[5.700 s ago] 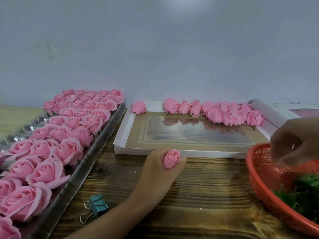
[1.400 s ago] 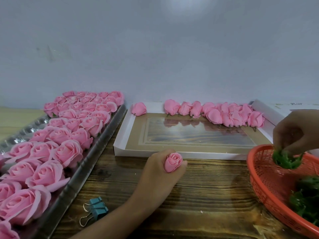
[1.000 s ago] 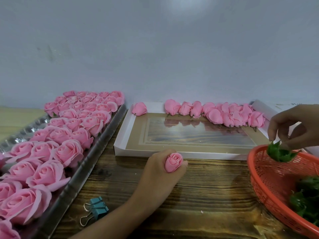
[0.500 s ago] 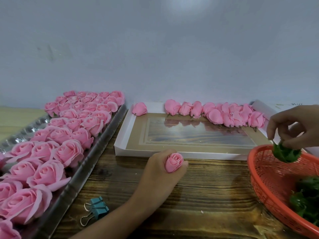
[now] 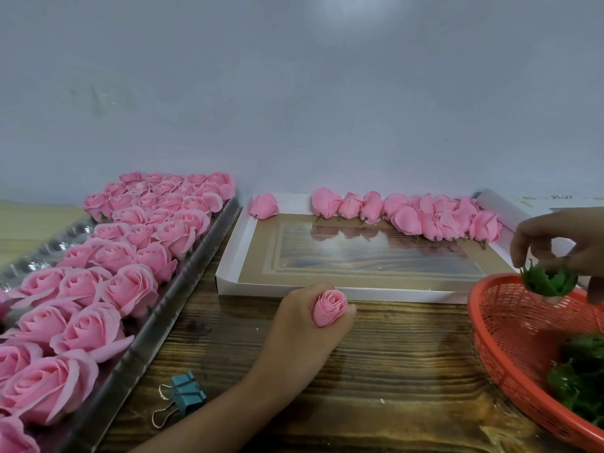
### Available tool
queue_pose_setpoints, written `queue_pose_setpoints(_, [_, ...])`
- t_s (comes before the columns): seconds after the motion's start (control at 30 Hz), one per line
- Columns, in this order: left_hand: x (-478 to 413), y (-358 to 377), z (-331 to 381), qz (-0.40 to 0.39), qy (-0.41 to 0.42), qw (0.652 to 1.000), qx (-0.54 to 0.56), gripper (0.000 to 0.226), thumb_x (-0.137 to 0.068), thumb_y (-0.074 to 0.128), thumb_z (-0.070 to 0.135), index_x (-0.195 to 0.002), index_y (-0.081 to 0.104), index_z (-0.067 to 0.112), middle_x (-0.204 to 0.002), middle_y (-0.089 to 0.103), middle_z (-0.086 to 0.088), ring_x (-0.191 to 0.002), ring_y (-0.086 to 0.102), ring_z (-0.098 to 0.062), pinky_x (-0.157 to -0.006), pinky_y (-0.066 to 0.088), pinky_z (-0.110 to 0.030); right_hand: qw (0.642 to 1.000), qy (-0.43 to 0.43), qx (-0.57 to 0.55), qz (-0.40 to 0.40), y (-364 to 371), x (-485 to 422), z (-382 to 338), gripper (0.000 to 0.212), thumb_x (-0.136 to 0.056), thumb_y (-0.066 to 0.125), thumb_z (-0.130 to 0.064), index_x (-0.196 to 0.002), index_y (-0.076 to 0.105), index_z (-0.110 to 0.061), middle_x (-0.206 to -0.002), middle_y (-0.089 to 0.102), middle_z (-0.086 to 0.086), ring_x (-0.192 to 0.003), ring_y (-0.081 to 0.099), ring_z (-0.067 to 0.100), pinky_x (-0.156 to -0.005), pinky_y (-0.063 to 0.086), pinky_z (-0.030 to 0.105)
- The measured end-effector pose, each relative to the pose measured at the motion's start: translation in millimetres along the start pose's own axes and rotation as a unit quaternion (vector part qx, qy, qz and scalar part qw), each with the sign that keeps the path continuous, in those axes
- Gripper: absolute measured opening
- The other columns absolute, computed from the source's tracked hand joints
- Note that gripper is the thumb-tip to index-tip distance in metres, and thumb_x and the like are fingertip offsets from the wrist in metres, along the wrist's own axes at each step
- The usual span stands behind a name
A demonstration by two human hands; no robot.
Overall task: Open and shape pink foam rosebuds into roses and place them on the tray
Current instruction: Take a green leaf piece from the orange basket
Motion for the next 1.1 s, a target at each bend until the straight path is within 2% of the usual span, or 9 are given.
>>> queue_pose_setpoints(0.17, [1, -1, 1, 0.001, 0.004, 1.0, 0.0, 0.041, -0.084, 0.065, 0.014, -0.052, 0.043, 0.028, -0.052, 0.048, 0.012, -0.052, 0.044, -0.001, -0.053, 0.035, -0.009, 0.998, 0.031, 0.03, -0.035, 7, -4, 5, 0.049, -0.083, 0.06, 0.012, -0.075, 0.078, -0.033, -0.077, 0.064, 0.006, -0.059, 0.072, 0.031, -0.048, 0.059, 0.035])
queue_pose_setpoints(0.3, [0, -1, 0, 0.0, 0.005, 1.0, -0.002, 0.041, -0.084, 0.065, 0.015, -0.053, 0.043, 0.028, -0.052, 0.048, 0.012, -0.053, 0.044, -0.001, -0.053, 0.035, -0.009, 0.997, 0.015, 0.049, -0.053, 10, 0, -4, 0.044, -0.08, 0.062, 0.007, -0.074, 0.075, -0.035, -0.087, 0.073, -0.003, -0.066, 0.074, 0.027, -0.056, 0.06, 0.035])
queue_pose_setpoints(0.43, [1, 0, 0, -0.001, 0.002, 1.0, 0.002, 0.04, -0.084, 0.065, 0.015, -0.052, 0.044, 0.029, -0.052, 0.049, 0.013, -0.053, 0.045, -0.001, -0.053, 0.036, -0.01, 0.996, 0.0, 0.041, -0.083, 19, 6, -15, 0.035, -0.079, 0.074, 0.001, -0.068, 0.071, -0.032, -0.077, 0.073, -0.006, -0.063, 0.072, 0.023, -0.051, 0.055, 0.027])
queue_pose_setpoints(0.57, [1, -1, 0, -0.001, 0.003, 1.0, 0.005, 0.044, -0.084, 0.065, 0.014, -0.05, 0.045, 0.032, -0.051, 0.049, 0.014, -0.052, 0.045, -0.001, -0.053, 0.035, -0.008, 0.996, -0.026, 0.053, -0.06, 13, 2, -28, 0.039, -0.075, 0.08, -0.002, -0.06, 0.067, -0.036, -0.071, 0.072, -0.005, -0.053, 0.066, 0.011, -0.046, 0.048, 0.023])
queue_pose_setpoints(0.63, [0, 0, 1, -0.002, 0.004, 1.0, 0.001, 0.046, -0.084, 0.065, 0.013, -0.049, 0.047, 0.035, -0.05, 0.048, 0.015, -0.052, 0.045, 0.0, -0.052, 0.034, -0.007, 0.996, -0.032, 0.066, -0.056, 11, 1, -31, 0.043, -0.077, 0.078, 0.0, -0.061, 0.069, -0.039, -0.064, 0.071, -0.008, -0.048, 0.063, 0.009, -0.049, 0.048, 0.026])
queue_pose_setpoints(0.73, [0, 2, 1, -0.006, 0.004, 1.0, -0.002, 0.045, -0.084, 0.065, 0.014, -0.05, 0.05, 0.039, -0.05, 0.049, 0.016, -0.052, 0.045, 0.0, -0.053, 0.035, -0.007, 0.994, -0.026, 0.078, -0.066, 12, 2, -30, 0.051, -0.082, 0.065, 0.007, -0.06, 0.071, -0.039, -0.059, 0.07, -0.005, -0.043, 0.06, 0.005, -0.043, 0.045, 0.019])
queue_pose_setpoints(0.87, [0, 0, 0, -0.002, 0.002, 1.0, -0.002, 0.042, -0.084, 0.065, 0.015, -0.05, 0.048, 0.033, -0.051, 0.049, 0.014, -0.052, 0.045, -0.001, -0.053, 0.035, -0.009, 0.993, -0.021, 0.075, -0.086, 15, 1, -25, 0.055, -0.083, 0.059, 0.011, -0.058, 0.071, -0.035, -0.06, 0.072, 0.007, -0.043, 0.061, 0.008, -0.042, 0.041, 0.016])
queue_pose_setpoints(0.93, [0, 1, -2, -0.006, -0.004, 1.0, 0.002, 0.038, -0.084, 0.065, 0.016, -0.052, 0.048, 0.028, -0.053, 0.049, 0.012, -0.053, 0.045, -0.001, -0.053, 0.036, -0.01, 0.993, -0.017, 0.071, -0.091, 16, 0, -22, 0.053, -0.085, 0.059, 0.01, -0.059, 0.072, -0.034, -0.063, 0.073, 0.007, -0.047, 0.066, 0.012, -0.042, 0.042, 0.016])
queue_pose_setpoints(1.1, [0, 1, 0, -0.005, 0.0, 1.0, 0.002, 0.041, -0.084, 0.065, 0.016, -0.051, 0.046, 0.03, -0.052, 0.048, 0.012, -0.052, 0.044, -0.001, -0.053, 0.036, -0.01, 0.995, 0.01, 0.078, -0.06, 10, -2, -10, 0.039, -0.085, 0.062, 0.004, -0.064, 0.07, -0.027, -0.064, 0.074, 0.005, -0.055, 0.071, 0.016, -0.044, 0.048, 0.019])
Point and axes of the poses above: each hand's wrist, its own x-axis away from the middle knuckle, its own y-axis out of the palm, z = x × y, the point moved 10 cm from there along -x, towards the middle knuckle
